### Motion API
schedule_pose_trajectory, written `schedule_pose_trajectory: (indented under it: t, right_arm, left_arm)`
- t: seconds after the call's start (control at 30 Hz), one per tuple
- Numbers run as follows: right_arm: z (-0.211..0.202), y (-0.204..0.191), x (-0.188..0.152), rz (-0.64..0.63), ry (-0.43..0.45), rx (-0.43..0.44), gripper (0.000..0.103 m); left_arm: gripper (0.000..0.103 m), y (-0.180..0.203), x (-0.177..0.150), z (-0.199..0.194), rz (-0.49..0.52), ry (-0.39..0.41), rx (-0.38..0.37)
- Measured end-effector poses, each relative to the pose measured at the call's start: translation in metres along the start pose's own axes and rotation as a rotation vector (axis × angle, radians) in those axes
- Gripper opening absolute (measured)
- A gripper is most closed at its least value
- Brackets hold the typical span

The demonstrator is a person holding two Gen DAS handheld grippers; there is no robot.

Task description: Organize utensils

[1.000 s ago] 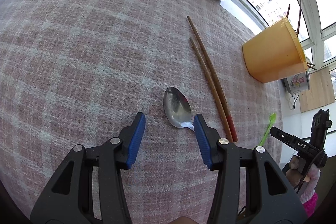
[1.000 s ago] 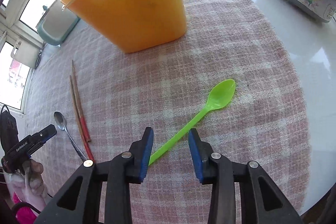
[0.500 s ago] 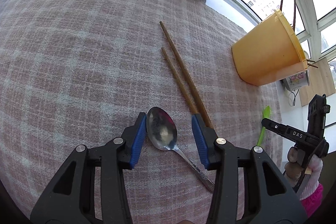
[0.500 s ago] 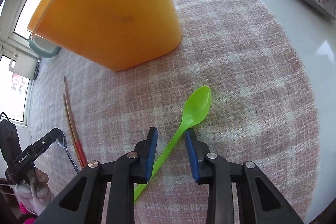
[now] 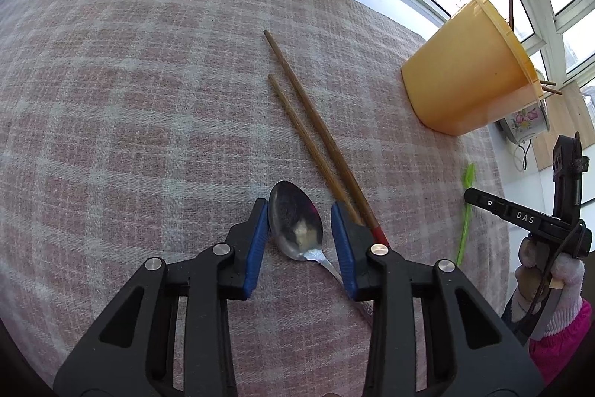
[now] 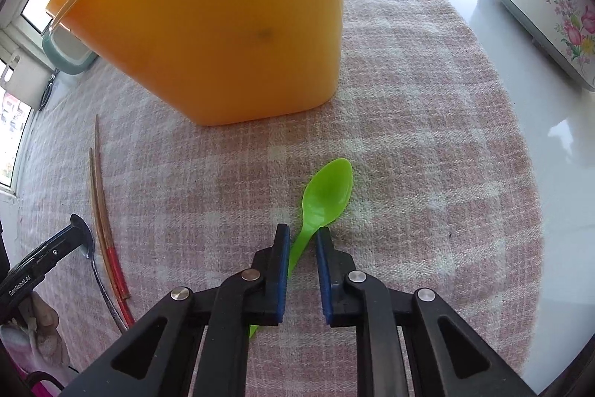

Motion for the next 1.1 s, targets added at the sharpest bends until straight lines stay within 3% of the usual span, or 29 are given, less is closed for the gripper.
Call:
schedule_pose_trajectory:
  t: [0.03, 0.1, 0.13, 0.3, 0.37, 0.5, 0.6, 0.87, 1.03, 1.07, 1.1]
  right_arm:
    - [0.000, -0.001, 0.000, 0.003, -0.001, 0.006, 0.011]
    - [-0.002, 0.003, -0.002, 0.012, -0.001, 0.026, 0.010]
    - [-0.002, 0.006, -0.004, 0.017, 0.000, 0.041, 0.010]
    - [0.000, 0.016, -0.007, 0.044, -0.018, 0.110, 0.010]
    - [0.000, 0.017, -0.006, 0.046, -0.019, 0.116, 0.016]
    - [0.004, 0.025, 0.000, 0.074, -0.010, 0.119, 0.019]
    - [0.000, 0.019, -0.002, 0.062, -0.009, 0.099, 0.010]
    - [-0.012, 0.009, -0.012, 0.085, 0.046, 0.173, 0.006]
    - [-0.023, 0.003, -0.016, 0.052, 0.068, 0.153, 0.006]
    - [-0.023, 0.001, -0.015, 0.042, 0.070, 0.137, 0.006]
    - [-0.023, 0.000, -0.016, 0.034, 0.071, 0.125, 0.006]
  left_arm:
    - [0.028, -0.001, 0.000, -0.001, 0.001, -0.001, -0.006]
    - [0.012, -0.001, -0.002, -0.001, 0.010, -0.002, -0.003]
    - [0.008, -0.002, -0.003, -0.001, 0.012, -0.002, -0.004]
    - [0.003, -0.001, -0.006, -0.001, 0.015, 0.004, -0.022]
    - [0.003, 0.001, -0.006, -0.003, 0.015, 0.009, -0.027]
    - [0.003, 0.001, -0.006, -0.006, 0.002, 0.021, -0.037]
    - [0.002, -0.002, -0.006, -0.008, -0.020, 0.019, -0.056]
    - [0.000, -0.002, -0.004, -0.045, -0.013, 0.088, -0.106]
    - [0.001, -0.009, -0.007, -0.042, -0.041, 0.046, -0.089]
    - [0.008, -0.009, -0.008, -0.039, -0.049, 0.025, -0.081]
    - [0.023, -0.010, -0.010, -0.036, -0.053, 0.011, -0.079]
Point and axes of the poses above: each gripper's, at about its wrist camera, not at the fingertips, and z roughly the way its jaws point, y to its right, x to its top, the point moved 2 cm from there along z, roughly the way its jaws point, and after that the axes turned 3 degrees about -y, right-handed, at the moved point
